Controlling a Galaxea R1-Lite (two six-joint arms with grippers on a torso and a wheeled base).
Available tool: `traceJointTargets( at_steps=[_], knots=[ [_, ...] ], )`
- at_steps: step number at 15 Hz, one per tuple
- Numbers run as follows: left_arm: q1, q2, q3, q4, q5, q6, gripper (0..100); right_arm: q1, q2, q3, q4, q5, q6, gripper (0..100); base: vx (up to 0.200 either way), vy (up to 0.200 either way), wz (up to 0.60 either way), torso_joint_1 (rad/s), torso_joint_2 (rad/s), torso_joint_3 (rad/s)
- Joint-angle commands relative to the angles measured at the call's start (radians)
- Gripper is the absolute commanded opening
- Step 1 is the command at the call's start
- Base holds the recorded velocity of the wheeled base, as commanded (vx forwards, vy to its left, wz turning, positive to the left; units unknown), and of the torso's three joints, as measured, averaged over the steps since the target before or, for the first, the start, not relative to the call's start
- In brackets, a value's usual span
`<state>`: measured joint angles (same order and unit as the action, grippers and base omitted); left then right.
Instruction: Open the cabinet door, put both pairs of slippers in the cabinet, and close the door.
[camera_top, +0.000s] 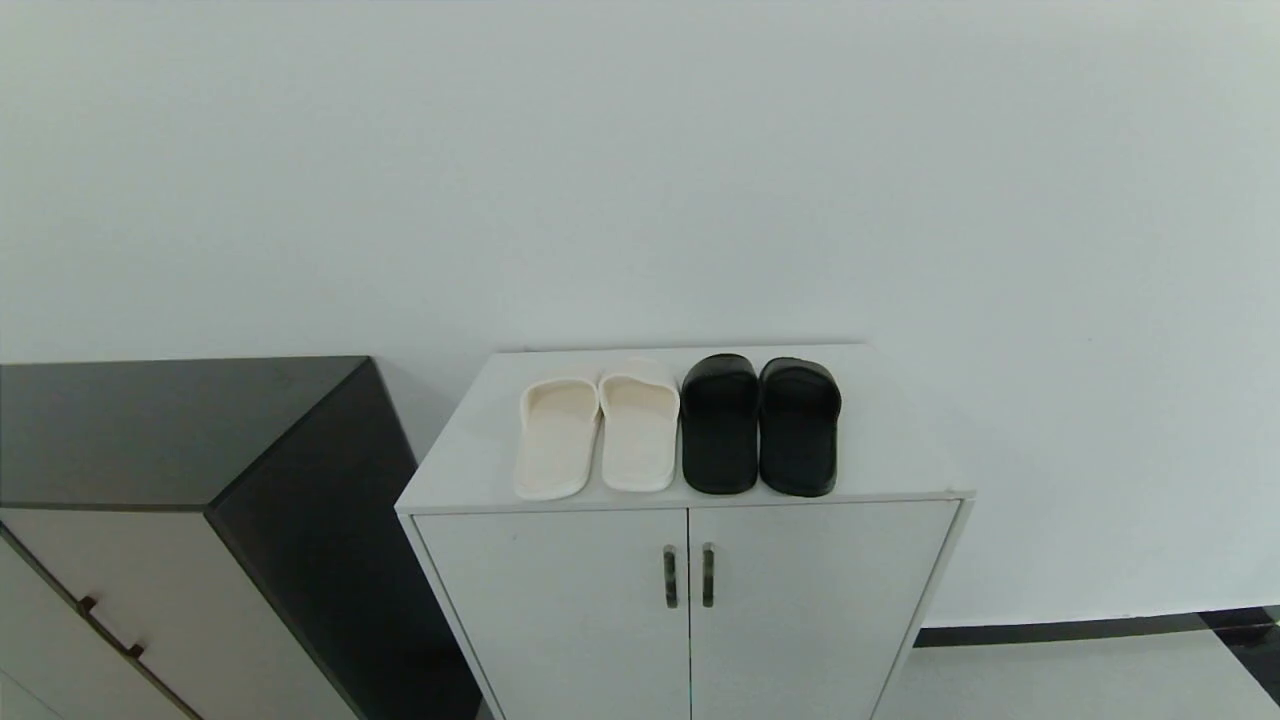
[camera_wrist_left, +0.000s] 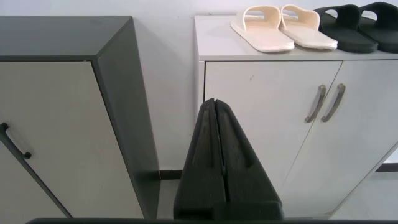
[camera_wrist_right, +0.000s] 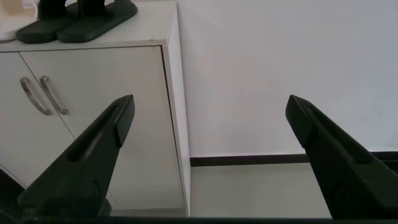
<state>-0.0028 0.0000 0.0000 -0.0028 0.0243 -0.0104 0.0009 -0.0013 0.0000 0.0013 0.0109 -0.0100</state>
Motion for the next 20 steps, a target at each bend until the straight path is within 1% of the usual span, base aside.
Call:
traceJointTargets(
  at_steps=[1,2,4,5,7,8,9,10,11,13,15,16,18,20],
  knots=[
    [0.0,0.002,0.0,0.0,0.0,0.0,0,0.001,0.001,0.0,-0.001,0.001,0.007,100,0.0,0.0,0.0,0.0,0.0,0.0],
    [0.001,0.002,0.0,0.0,0.0,0.0,0,0.001,0.001,0.0,-0.003,0.0,0.042,100,0.0,0.0,0.0,0.0,0.0,0.0],
    [0.0,0.002,0.0,0.0,0.0,0.0,0,0.001,0.001,0.0,-0.004,-0.006,0.05,100,0.0,0.0,0.0,0.0,0.0,0.0],
    [0.001,0.002,0.0,0.0,0.0,0.0,0,0.001,0.001,0.0,-0.004,-0.006,0.038,100,0.0,0.0,0.0,0.0,0.0,0.0],
    [0.0,0.002,0.0,0.0,-0.001,0.001,0,0.001,0.001,-0.012,-0.021,-0.014,-0.03,100,0.0,0.0,0.0,0.0,0.0,0.0],
    [0.0,0.002,0.0,0.0,-0.001,0.001,0,0.005,0.02,-0.238,0.026,-0.006,0.035,100,0.0,0.0,0.0,0.0,0.0,0.0],
    [0.0,0.002,0.0,0.0,-0.001,0.001,0,0.022,0.06,-0.321,0.157,0.021,0.039,100,0.0,0.0,0.0,0.0,0.0,0.0],
    [0.0,0.002,0.0,0.0,-0.001,0.001,0,0.047,0.112,-0.37,0.258,0.057,0.041,100,0.0,0.0,0.0,0.0,0.0,0.0],
    [0.0,0.002,0.0,0.0,-0.001,0.001,0,0.061,0.152,-0.374,0.263,0.07,0.041,100,0.0,0.0,0.0,0.0,0.0,0.0],
    [0.0,0.002,0.0,0.0,-0.001,0.001,0,0.103,0.339,-0.376,0.174,0.098,0.044,100,0.0,0.0,0.0,0.0,0.0,0.0],
    [0.0,0.002,0.0,0.0,-0.001,0.001,0,0.131,0.506,-0.376,0.017,0.124,0.053,100,0.0,0.0,0.0,0.0,0.0,0.0],
    [0.0,0.002,0.0,0.0,-0.001,0.001,0,0.16,0.61,-0.385,-0.08,0.132,0.085,100,0.0,0.0,0.0,0.0,0.0,0.0],
    [0.0,0.002,0.0,0.0,-0.001,0.006,0,0.284,0.782,-0.431,-0.187,0.126,0.154,100,0.0,0.0,0.0,0.0,0.0,0.0],
    [0.0,0.002,0.0,0.0,-0.02,0.017,0,0.4,0.949,-0.515,-0.216,0.123,0.205,100,0.0,0.0,0.0,0.0,0.0,0.0]
  ],
)
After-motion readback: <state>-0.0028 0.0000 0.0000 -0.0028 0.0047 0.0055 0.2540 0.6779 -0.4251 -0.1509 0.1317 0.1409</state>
